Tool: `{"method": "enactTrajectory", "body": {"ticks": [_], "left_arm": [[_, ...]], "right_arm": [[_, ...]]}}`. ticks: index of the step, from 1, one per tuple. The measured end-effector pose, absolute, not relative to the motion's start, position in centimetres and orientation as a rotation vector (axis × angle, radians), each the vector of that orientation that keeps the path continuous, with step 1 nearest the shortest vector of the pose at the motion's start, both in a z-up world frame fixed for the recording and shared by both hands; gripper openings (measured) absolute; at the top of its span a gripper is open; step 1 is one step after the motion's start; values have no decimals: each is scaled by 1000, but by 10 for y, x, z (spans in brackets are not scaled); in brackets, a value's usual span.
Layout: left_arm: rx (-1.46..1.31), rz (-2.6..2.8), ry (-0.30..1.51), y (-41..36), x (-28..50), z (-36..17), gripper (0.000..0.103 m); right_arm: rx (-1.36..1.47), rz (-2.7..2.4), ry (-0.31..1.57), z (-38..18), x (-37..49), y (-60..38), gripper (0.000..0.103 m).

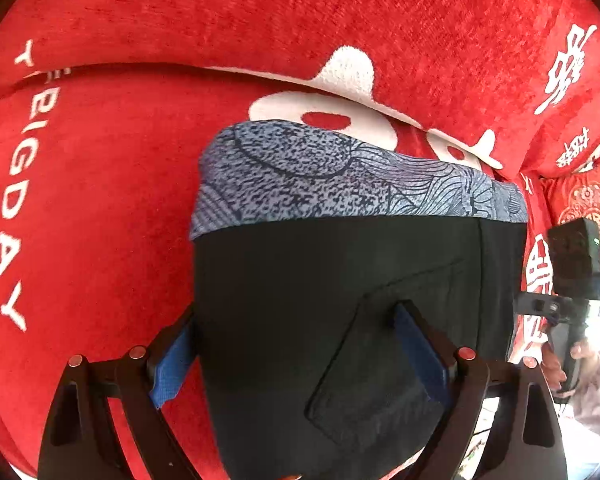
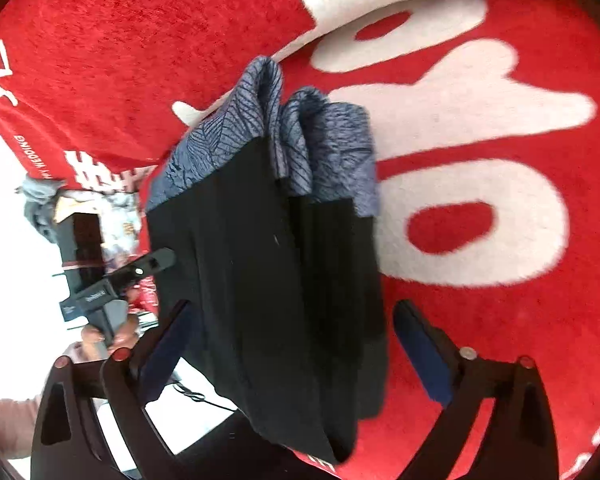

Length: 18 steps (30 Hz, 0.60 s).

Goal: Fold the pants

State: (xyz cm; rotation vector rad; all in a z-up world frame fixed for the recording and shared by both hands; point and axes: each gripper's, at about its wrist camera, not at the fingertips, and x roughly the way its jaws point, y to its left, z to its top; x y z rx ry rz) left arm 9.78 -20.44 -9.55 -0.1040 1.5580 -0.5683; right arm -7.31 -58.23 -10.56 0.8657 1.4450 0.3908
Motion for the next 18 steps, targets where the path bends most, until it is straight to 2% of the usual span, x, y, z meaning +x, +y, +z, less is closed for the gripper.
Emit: {"method": "enactTrajectory", "body": {"ticks": [4, 8, 12, 18], "left_arm": [[-147, -555, 1566, -205, 98, -101, 92], [-137, -559, 1515, -205, 87, -88, 73], [-145, -547, 1482, -202, 79, -73, 60], [-143, -558, 1448, -198, 64, -49, 55]], "right_arm": [[942, 376, 1445, -122, -65, -584, 75], [983, 387, 1437, -119, -68, -584, 59], [1009, 410, 1425, -112, -70, -584, 55], [1057, 434, 1398, -99, -75, -583, 53]]}}
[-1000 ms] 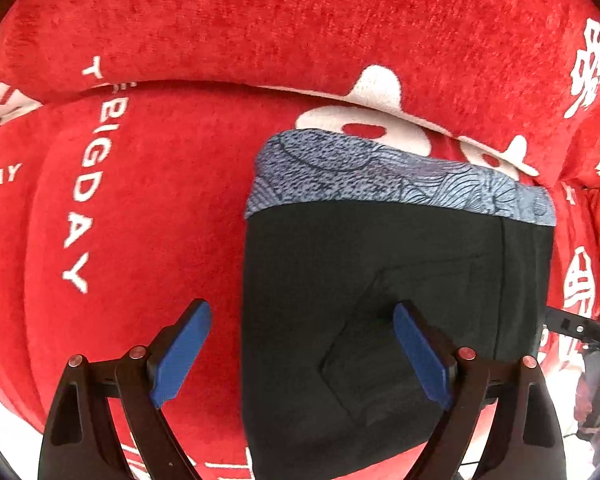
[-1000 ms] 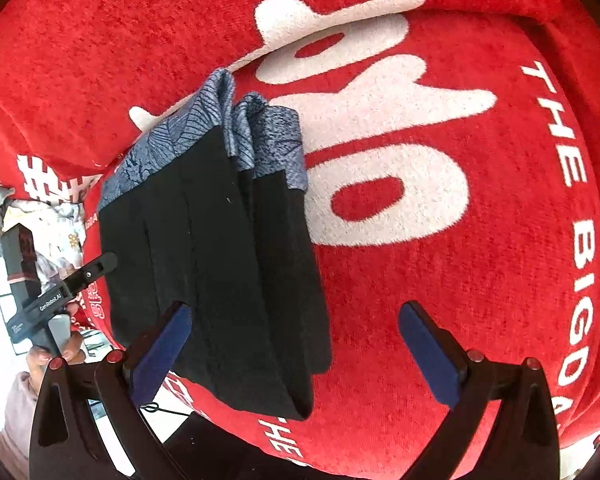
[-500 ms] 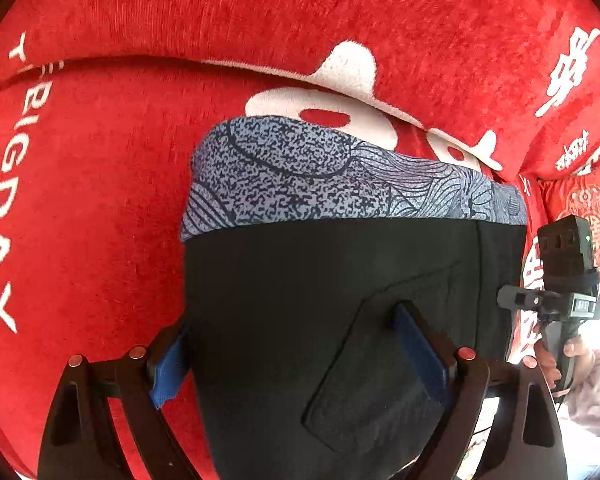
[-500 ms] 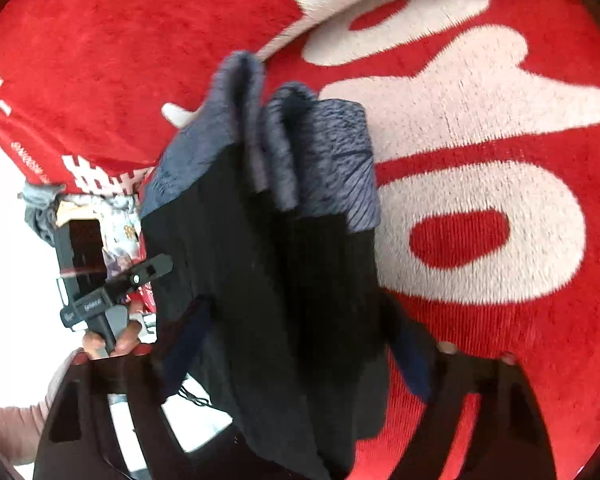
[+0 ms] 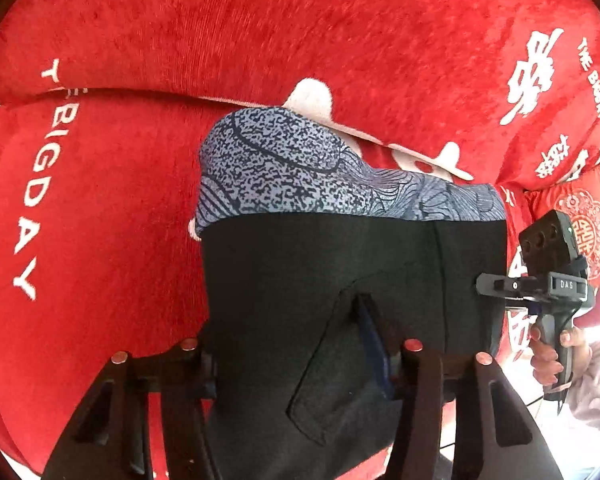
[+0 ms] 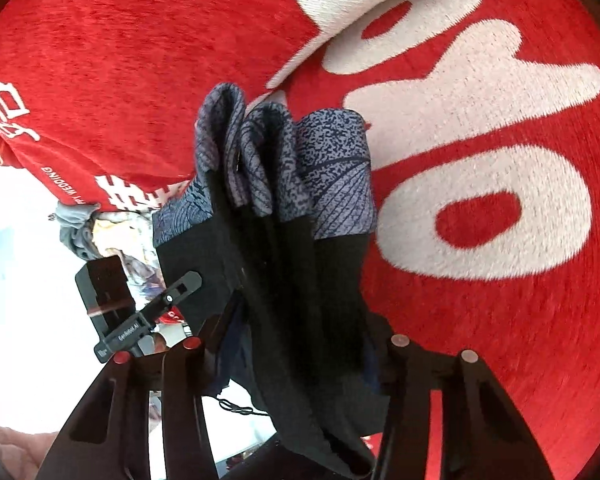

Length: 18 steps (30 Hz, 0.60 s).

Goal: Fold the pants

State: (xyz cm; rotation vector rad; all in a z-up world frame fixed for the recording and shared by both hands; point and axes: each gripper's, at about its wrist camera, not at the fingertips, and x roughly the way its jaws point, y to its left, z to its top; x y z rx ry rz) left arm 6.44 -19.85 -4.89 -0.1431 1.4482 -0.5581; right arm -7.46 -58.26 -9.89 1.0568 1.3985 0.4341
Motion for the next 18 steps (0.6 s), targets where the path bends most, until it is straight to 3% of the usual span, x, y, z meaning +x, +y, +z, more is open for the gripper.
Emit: {"method": "enactTrajectory", "body": {"ticks": [9, 16, 18], "left_arm": [[-118, -543, 1443, -148, 31, -25, 55], [-59, -422, 1471, -105, 17, -65, 59], [-87, -405, 1433, -95, 17, -77, 81]], "right_arm": [[1066, 481, 1373, -74, -97, -542, 53], [1025, 442, 1404, -90, -110, -496, 53], [954, 389, 1432, -100, -111, -491, 53]]}}
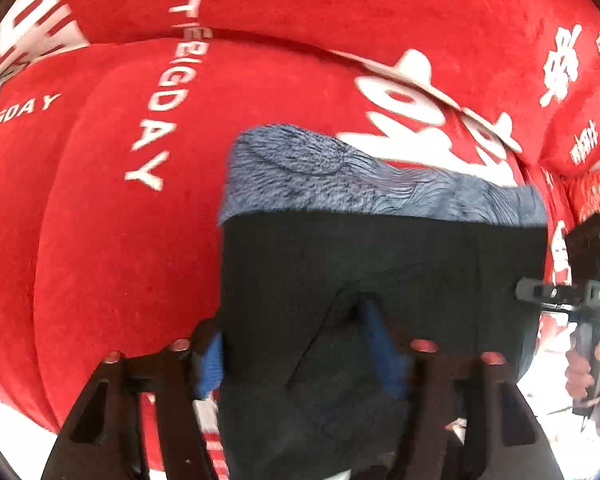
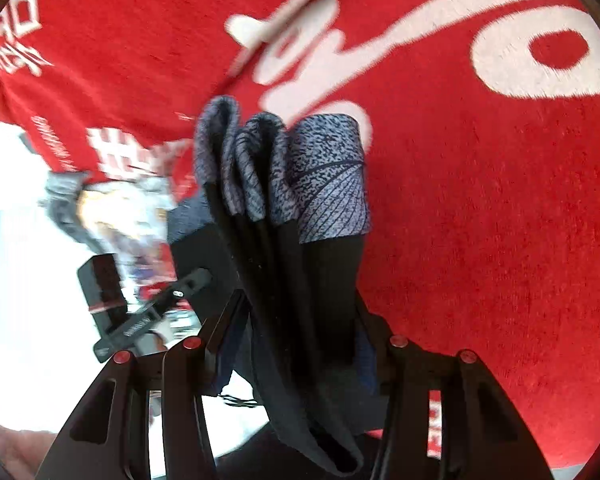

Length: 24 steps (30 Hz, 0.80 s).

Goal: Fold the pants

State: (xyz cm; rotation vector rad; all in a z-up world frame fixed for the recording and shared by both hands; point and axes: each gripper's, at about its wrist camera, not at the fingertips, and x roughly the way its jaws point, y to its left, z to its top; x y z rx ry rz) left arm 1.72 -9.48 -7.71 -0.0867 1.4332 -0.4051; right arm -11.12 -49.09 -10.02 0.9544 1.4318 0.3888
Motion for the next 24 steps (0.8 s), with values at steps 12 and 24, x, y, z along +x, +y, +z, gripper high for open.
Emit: {"method": "enactTrajectory", "body": {"ticks": [12, 24], "left_arm": [[-91, -422, 1295, -84, 10, -16, 81], [-70, -478, 1344, -124, 31, -69, 81]], "right_arm": [[706, 177, 1376, -45, -124, -511, 24], [593, 217, 1362, -61, -92, -481, 11]]}}
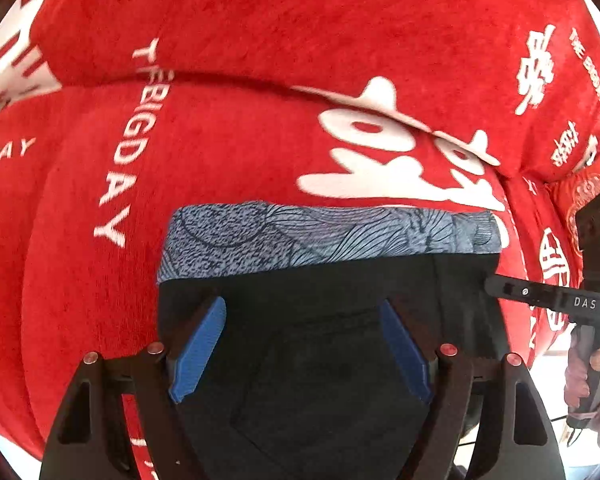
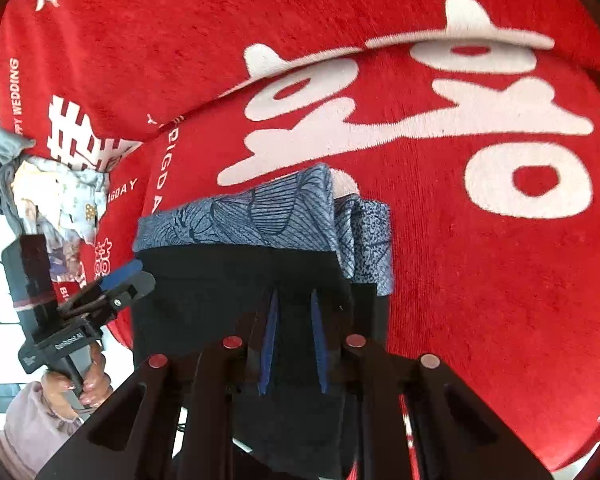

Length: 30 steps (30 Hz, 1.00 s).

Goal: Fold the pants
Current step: 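Open the right gripper and release the compact trouser stack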

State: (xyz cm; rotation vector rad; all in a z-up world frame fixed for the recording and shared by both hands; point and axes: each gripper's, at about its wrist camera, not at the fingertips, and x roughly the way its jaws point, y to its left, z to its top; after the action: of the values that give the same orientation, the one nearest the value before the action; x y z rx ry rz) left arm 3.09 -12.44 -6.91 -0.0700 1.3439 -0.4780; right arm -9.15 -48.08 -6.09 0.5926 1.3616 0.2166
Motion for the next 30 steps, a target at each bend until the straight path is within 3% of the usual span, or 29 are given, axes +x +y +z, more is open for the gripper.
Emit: {"method": "enactTrajectory", "body": {"ticks": [1, 3, 9, 12, 13, 14, 18, 19, 21, 23, 30], "left_arm": [[-65, -476, 1343, -123, 30, -69, 81], [-35, -462, 1347, -124, 30, -68, 81], [48, -378, 1377, -123, 16, -51, 81], [73, -333, 1399, -120, -1, -41, 81], [83, -321, 1407, -119, -8, -36, 81], [90, -314, 1409, -119, -12, -33, 81], [106, -288, 1407, -119, -32, -12, 82], [111, -280, 1411, -119, -35, -7, 85], [121, -261, 1409, -120, -41, 1, 102], [138, -256, 1411, -121, -45, 7, 102], [182, -223, 1435, -128, -53, 25, 102]], "right_arm": [[601, 215, 1353, -65, -91, -484, 3], [625, 223, 1350, -67, -91, -488, 0], [702, 166, 1369, -57, -107, -498, 7], [712, 134, 1388, -50, -118, -498, 27], [710, 118, 1396, -46, -125, -498, 47], [704, 106, 1400, -43, -128, -497, 59], [656, 74, 1421, -25, -145, -487, 60], [641, 66, 1429, -20, -150, -483, 62], [618, 57, 1439, -11, -155, -476, 68], [587, 50, 1442, -1, -159, -467, 78], [465, 27, 1422, 34, -164, -436, 85]]}}
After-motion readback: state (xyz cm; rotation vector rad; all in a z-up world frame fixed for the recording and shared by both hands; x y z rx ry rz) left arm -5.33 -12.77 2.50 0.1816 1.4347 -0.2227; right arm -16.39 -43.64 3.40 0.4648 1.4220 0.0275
